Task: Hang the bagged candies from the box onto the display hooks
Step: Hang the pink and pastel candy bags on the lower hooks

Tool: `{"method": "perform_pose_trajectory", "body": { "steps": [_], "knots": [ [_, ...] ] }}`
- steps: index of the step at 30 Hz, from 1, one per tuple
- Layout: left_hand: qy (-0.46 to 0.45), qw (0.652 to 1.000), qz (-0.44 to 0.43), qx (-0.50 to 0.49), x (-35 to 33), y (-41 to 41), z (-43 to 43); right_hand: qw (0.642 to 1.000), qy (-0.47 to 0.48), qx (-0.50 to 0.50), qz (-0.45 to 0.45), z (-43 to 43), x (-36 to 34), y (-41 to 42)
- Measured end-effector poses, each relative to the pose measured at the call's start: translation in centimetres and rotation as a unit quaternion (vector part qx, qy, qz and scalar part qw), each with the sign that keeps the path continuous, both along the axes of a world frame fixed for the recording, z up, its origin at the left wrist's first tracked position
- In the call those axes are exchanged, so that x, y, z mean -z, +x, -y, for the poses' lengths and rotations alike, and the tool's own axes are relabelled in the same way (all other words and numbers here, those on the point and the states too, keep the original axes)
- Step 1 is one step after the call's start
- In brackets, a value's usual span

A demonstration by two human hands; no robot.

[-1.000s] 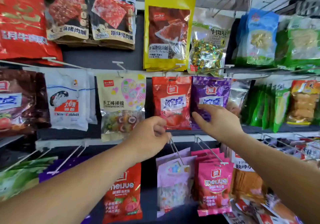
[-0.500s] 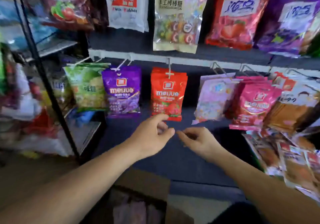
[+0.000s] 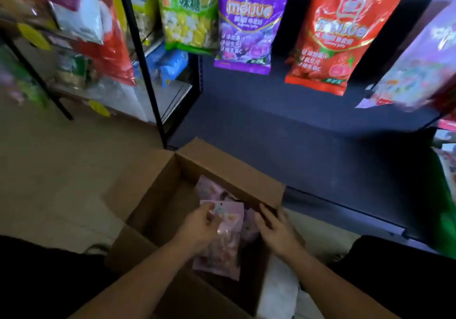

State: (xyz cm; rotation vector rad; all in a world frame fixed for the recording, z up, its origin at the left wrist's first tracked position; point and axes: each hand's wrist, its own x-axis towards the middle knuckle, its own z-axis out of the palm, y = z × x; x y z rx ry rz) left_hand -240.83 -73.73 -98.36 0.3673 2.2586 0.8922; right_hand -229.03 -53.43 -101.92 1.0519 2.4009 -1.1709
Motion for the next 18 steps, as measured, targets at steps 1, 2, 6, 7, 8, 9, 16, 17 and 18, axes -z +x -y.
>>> {"method": "perform_pose_trajectory", "body": {
  "steps": [1, 2, 6, 7, 8, 9, 16, 17, 18],
  "knots": [
    [-0.005, 1.000, 0.012, -0.014, 0.7, 0.2, 0.6, 0.999, 0.020, -0.017, 0.022, 0.4, 0.5, -0.1],
    [-0.010, 1.000, 0.019, -0.022, 1.2, 0.4, 1.1, 0.998, 0.034, -0.032, 0.040, 0.7, 0.6, -0.5],
    [-0.006, 0.998, 0.016, -0.052, 3.2, -0.3, 3.2, 0.993, 0.061, -0.067, 0.079, -0.2, 1.0, -3.3],
    [-0.004, 0.998, 0.014, -0.063, 3.3, -0.7, 3.7, 0.992, 0.054, -0.072, 0.089, -0.6, 1.0, -4.3],
    [-0.004, 0.997, 0.011, -0.073, 3.2, -1.1, 4.1, 0.992, 0.040, -0.074, 0.095, -1.1, 0.8, -5.3],
    [-0.004, 0.996, 0.005, -0.083, 3.1, -1.6, 4.5, 0.993, 0.029, -0.076, 0.089, -1.7, 0.7, -6.3],
    [0.008, 0.992, 0.011, -0.129, 4.2, -4.0, 5.4, 0.986, 0.103, -0.127, -0.030, -0.9, 0.0, -9.7],
    [0.009, 0.992, 0.011, -0.129, 4.7, -4.5, 5.3, 0.990, 0.066, -0.126, -0.019, 0.1, 0.4, -10.1],
    [0.007, 0.992, 0.010, -0.128, 5.2, -5.0, 5.1, 0.992, 0.029, -0.126, -0.011, 1.0, 0.7, -10.4]
  ]
}}
